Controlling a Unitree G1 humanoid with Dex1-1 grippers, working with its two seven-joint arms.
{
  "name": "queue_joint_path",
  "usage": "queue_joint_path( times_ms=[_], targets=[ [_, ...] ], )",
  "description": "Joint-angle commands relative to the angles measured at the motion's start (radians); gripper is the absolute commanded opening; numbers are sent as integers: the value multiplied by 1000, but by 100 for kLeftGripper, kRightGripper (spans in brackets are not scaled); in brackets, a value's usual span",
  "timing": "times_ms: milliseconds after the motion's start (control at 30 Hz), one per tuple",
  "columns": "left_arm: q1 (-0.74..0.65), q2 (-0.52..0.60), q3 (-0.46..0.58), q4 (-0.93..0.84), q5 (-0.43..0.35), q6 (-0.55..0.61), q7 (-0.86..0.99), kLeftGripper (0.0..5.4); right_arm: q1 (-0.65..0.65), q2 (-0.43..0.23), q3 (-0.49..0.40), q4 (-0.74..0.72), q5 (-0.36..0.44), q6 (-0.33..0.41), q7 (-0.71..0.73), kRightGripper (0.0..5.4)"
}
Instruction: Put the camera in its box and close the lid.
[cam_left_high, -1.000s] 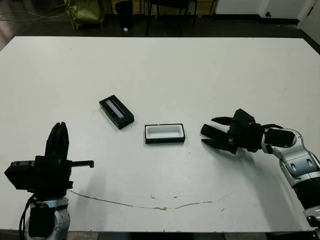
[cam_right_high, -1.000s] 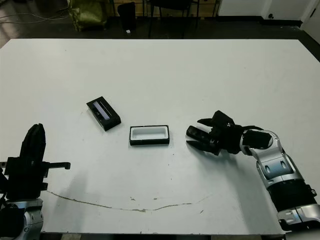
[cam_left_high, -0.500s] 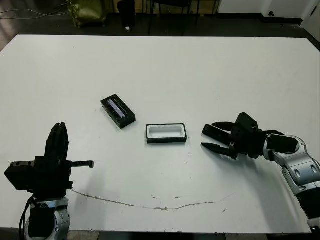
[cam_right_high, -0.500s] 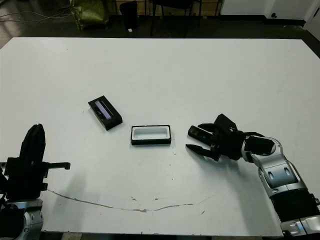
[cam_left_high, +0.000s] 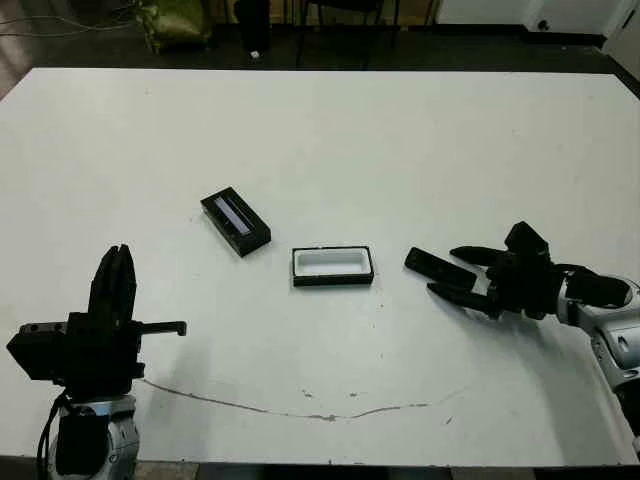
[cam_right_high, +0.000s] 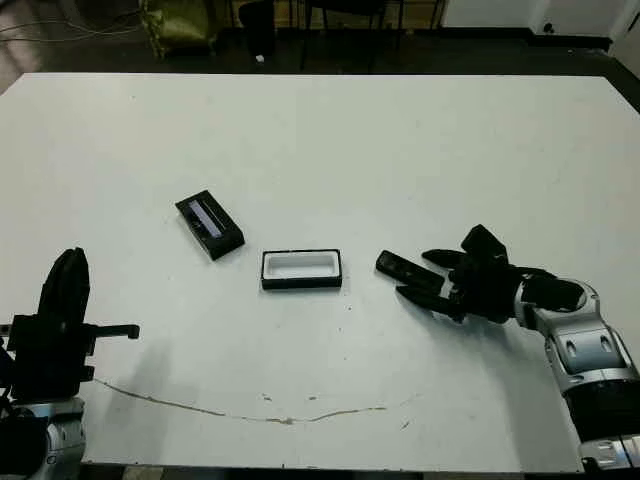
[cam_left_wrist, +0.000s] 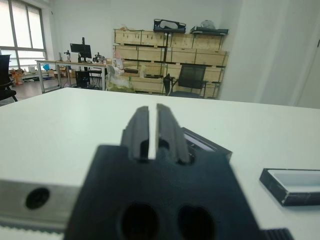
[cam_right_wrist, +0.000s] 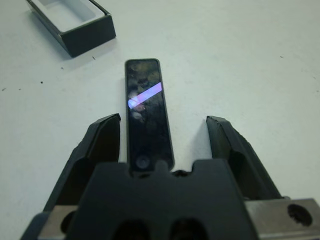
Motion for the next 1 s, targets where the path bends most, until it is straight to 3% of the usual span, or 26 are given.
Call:
queue_joint_path(
  times_ms=[33, 200, 367, 600, 1000],
  targets=[
    [11, 11, 8, 12, 6, 10, 1, 0, 71, -16, 29, 49, -56, 46, -7, 333],
    [13, 7, 7, 13, -1, 7, -3, 0, 81, 13, 34, 75, -56, -12, -7, 333],
    [16, 9, 7, 0, 12, 20, 5, 0, 89, 3, 96, 11, -126, -30, -43, 333],
    [15, 9, 11, 9, -4, 9, -4, 0, 76, -9, 159, -77, -185, 52, -62, 333],
    [19, 8, 9, 4, 7, 9, 1, 0, 95, -2, 159, -121, -170, 110, -96, 333]
  ],
)
